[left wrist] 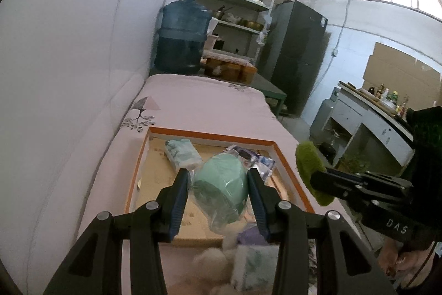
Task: Organize soft objects
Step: 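Carry the ring with the right tool while the left carries the mint item to the tray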
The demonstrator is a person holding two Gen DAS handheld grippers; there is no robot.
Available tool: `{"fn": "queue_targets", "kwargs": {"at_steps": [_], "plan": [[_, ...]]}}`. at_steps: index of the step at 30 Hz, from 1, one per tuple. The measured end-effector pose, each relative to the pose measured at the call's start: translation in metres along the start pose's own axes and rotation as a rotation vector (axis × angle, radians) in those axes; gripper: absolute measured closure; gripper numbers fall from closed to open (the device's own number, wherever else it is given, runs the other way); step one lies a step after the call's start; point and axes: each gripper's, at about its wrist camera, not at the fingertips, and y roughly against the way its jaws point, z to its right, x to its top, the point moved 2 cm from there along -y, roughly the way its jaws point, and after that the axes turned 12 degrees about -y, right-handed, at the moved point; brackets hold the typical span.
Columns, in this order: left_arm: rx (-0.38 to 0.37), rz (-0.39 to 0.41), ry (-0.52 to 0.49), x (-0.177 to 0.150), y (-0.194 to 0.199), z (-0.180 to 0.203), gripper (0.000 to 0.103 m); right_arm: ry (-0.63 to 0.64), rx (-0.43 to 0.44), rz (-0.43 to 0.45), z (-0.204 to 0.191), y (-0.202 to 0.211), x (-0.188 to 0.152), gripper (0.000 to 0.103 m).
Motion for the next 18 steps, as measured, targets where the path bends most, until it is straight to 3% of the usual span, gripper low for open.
{"fn": "queue_targets", "kwargs": {"at_steps": [18], "plan": [[0.078, -0.112, 0.073, -0.011, -0.07, -0.038, 0.06, 0.015, 0.004, -0.123, 0.017, -0.096, 0.01, 0.09]]}}
